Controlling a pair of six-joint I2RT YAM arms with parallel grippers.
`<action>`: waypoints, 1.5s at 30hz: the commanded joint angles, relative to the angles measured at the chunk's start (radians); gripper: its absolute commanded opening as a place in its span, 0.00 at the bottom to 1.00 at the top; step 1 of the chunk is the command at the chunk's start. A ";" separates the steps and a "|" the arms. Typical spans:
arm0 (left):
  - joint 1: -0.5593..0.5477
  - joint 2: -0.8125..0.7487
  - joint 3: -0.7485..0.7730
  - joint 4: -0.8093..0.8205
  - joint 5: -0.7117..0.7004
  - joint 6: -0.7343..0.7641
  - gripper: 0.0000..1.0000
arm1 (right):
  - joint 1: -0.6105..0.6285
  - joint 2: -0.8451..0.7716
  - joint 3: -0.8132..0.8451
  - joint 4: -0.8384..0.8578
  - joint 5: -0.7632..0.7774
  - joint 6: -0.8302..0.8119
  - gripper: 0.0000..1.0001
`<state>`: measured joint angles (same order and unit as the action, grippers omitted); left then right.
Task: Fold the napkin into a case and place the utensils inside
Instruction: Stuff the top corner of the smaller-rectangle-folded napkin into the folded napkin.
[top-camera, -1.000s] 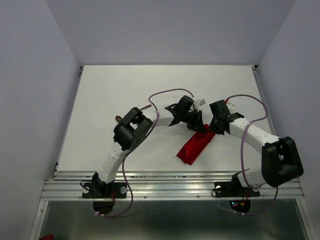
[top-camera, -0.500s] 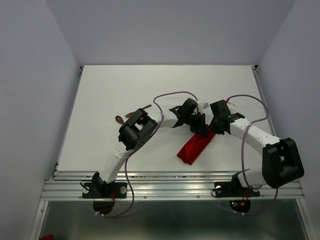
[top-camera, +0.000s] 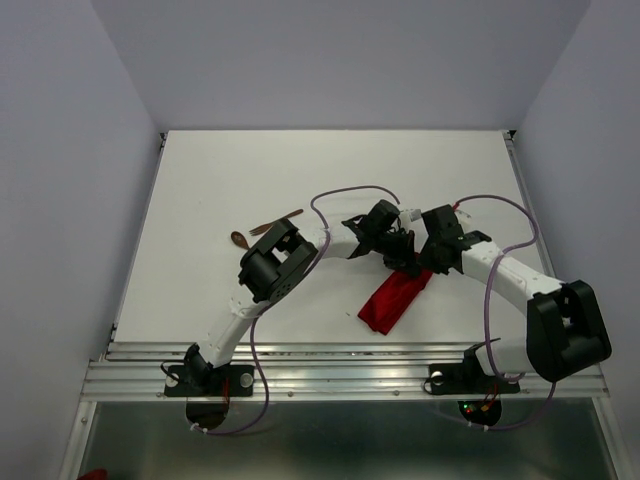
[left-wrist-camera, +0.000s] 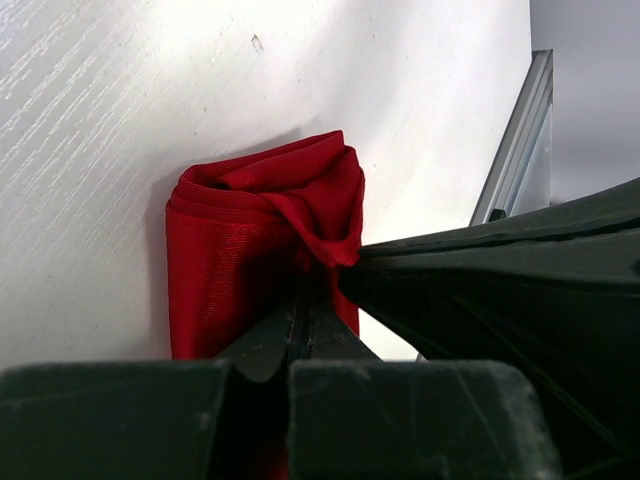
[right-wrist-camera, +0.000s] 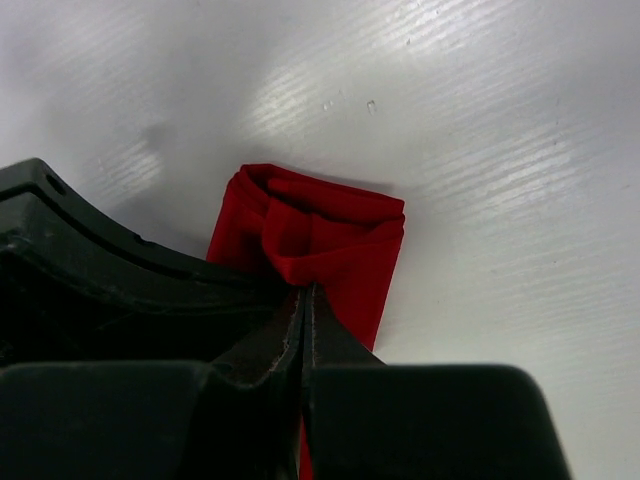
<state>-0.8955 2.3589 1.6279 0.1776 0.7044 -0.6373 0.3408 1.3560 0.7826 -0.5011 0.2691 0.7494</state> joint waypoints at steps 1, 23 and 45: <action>-0.011 0.014 0.020 -0.017 -0.016 0.018 0.00 | -0.005 -0.041 -0.032 0.042 -0.041 0.016 0.01; 0.021 -0.134 -0.022 -0.105 -0.028 0.113 0.00 | -0.005 0.156 -0.117 0.072 0.032 0.174 0.01; 0.067 -0.227 -0.264 -0.084 -0.106 0.151 0.00 | -0.005 0.051 -0.126 0.110 -0.024 0.206 0.01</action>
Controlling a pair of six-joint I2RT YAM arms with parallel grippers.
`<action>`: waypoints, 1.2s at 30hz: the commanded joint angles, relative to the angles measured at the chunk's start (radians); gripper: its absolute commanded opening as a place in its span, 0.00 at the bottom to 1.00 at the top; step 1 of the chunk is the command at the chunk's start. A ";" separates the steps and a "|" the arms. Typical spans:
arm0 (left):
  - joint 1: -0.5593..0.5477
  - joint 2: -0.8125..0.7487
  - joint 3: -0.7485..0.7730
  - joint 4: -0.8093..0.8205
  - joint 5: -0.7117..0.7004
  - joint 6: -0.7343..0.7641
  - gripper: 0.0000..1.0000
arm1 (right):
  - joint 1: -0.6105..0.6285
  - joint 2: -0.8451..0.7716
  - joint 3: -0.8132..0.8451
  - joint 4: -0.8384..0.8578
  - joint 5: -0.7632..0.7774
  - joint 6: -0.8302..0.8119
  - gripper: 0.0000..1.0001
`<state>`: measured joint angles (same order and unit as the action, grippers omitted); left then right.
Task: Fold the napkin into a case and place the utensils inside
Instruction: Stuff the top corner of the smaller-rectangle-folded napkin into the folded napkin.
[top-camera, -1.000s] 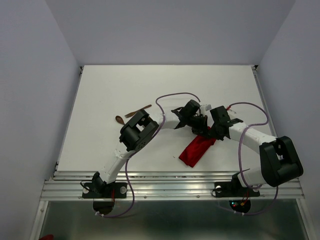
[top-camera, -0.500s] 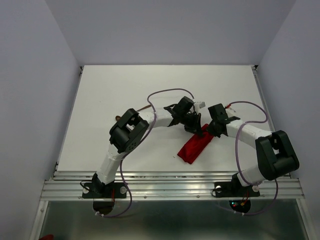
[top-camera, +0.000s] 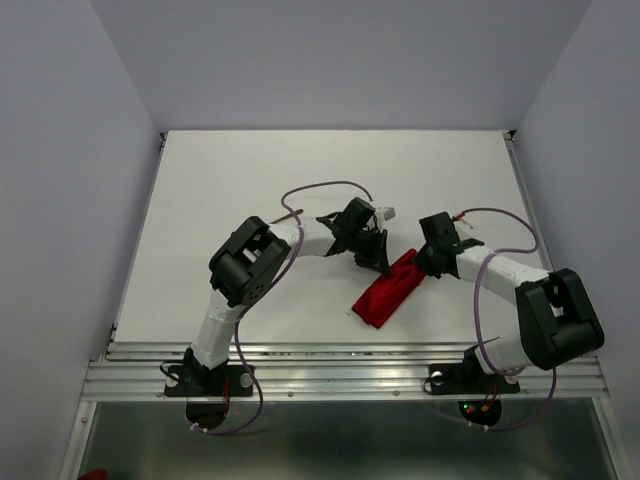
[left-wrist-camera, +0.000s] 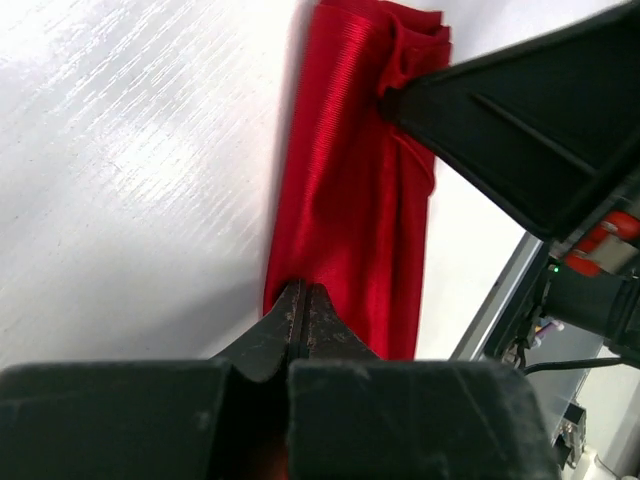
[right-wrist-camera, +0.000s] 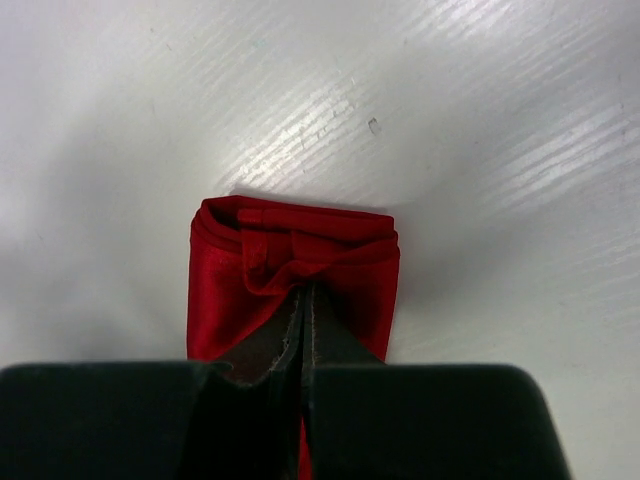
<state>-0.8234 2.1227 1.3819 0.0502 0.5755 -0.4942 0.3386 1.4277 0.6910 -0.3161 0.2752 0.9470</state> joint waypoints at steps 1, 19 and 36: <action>-0.006 0.010 -0.021 0.048 0.024 0.008 0.00 | -0.003 -0.026 -0.034 -0.077 -0.034 0.009 0.01; -0.019 0.066 0.009 0.053 0.038 0.016 0.00 | -0.003 -0.115 0.015 -0.120 -0.033 0.006 0.01; -0.034 0.103 0.081 0.001 0.027 0.057 0.00 | -0.003 -0.084 0.035 -0.104 -0.008 0.033 0.01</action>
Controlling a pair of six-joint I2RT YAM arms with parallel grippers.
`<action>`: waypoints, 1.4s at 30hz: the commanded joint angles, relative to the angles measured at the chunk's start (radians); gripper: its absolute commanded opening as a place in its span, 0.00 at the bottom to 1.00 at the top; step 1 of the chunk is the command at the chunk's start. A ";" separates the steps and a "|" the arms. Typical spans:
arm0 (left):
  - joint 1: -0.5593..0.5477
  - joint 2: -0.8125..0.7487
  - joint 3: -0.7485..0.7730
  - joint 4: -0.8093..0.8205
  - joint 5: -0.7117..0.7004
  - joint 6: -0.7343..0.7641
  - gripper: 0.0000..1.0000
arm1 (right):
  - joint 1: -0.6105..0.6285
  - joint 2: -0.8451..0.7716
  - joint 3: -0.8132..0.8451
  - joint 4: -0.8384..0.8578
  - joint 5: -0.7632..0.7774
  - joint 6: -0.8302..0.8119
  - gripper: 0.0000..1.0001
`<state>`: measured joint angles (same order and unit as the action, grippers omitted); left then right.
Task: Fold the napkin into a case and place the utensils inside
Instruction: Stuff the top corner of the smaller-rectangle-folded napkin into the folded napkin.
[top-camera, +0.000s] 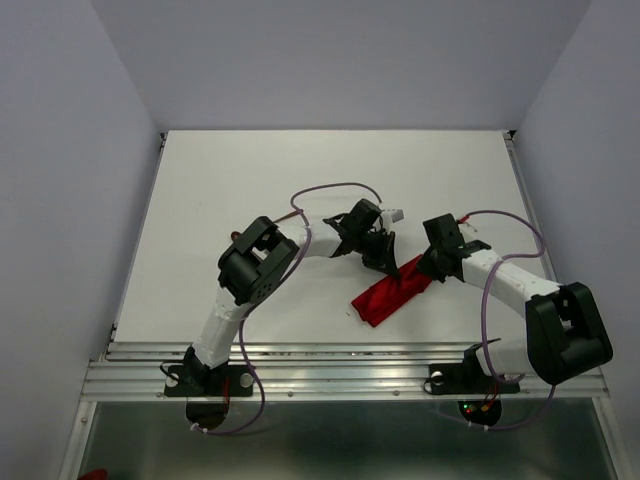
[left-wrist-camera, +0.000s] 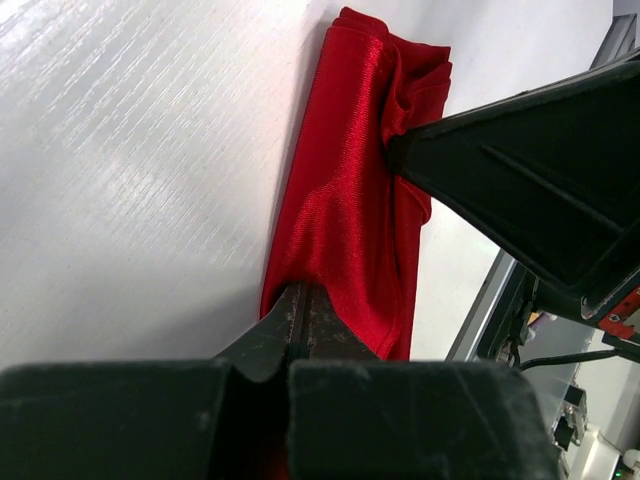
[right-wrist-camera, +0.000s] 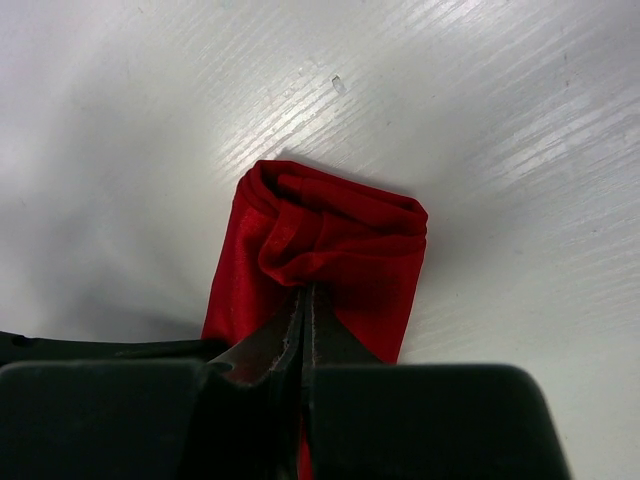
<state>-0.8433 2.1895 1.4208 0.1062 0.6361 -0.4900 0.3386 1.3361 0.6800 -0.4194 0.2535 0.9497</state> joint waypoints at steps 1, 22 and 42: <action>-0.014 0.039 0.047 -0.060 -0.035 0.062 0.00 | -0.003 0.009 0.047 -0.001 0.021 0.034 0.01; -0.022 -0.071 0.078 -0.102 -0.078 0.061 0.00 | -0.003 -0.032 0.044 0.004 0.033 0.041 0.01; -0.025 0.041 0.173 -0.028 0.046 -0.018 0.00 | -0.003 -0.071 0.042 -0.012 0.026 0.031 0.01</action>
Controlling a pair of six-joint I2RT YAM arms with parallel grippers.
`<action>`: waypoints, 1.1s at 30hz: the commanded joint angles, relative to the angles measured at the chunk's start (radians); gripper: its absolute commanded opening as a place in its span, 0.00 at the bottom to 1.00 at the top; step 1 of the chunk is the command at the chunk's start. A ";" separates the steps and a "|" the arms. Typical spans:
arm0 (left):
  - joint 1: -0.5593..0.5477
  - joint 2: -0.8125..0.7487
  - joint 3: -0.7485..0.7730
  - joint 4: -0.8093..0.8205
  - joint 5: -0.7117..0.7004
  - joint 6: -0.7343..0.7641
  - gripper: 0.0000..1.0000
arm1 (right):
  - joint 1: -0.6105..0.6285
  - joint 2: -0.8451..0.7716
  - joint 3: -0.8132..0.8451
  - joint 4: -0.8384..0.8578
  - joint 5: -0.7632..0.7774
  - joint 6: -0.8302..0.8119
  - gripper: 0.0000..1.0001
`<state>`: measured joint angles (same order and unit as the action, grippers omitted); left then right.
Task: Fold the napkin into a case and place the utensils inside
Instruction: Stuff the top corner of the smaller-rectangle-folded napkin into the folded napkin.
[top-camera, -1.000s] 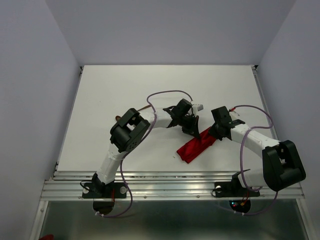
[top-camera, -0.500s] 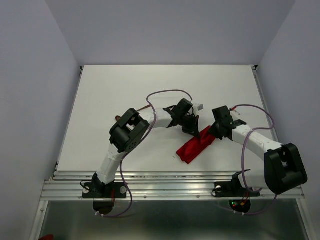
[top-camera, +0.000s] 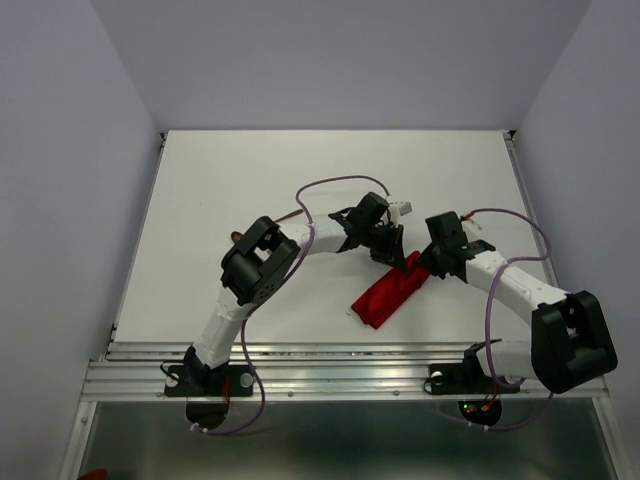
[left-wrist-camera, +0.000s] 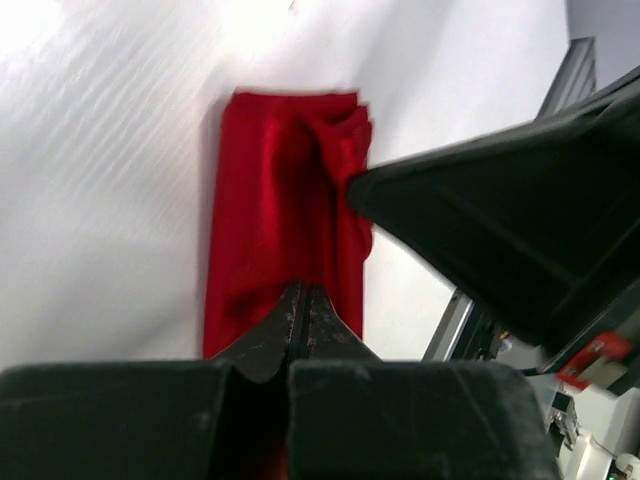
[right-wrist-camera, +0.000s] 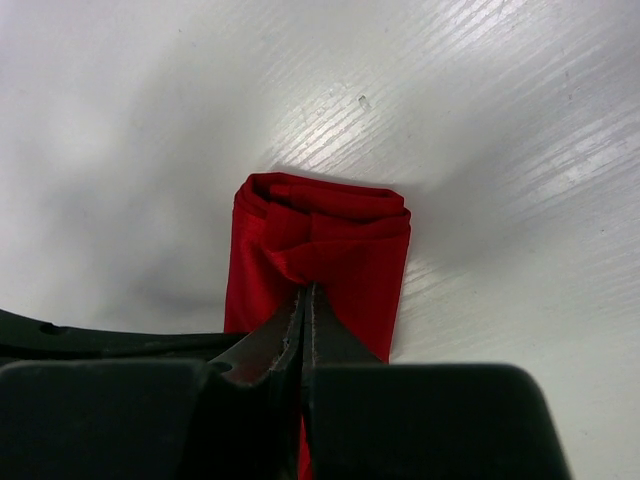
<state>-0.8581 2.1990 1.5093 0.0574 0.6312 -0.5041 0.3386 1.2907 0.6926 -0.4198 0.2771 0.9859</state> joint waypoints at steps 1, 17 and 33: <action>-0.012 0.047 0.103 0.016 0.053 -0.002 0.00 | -0.003 -0.028 0.030 -0.010 0.005 -0.004 0.01; -0.042 0.134 0.172 0.015 0.064 -0.016 0.00 | -0.003 -0.031 0.019 -0.005 -0.001 -0.009 0.01; -0.012 -0.067 0.011 0.039 -0.016 0.058 0.00 | -0.003 -0.037 0.007 -0.002 0.011 -0.012 0.01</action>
<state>-0.8742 2.2101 1.5261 0.1013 0.6243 -0.4942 0.3386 1.2640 0.6922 -0.4267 0.2741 0.9825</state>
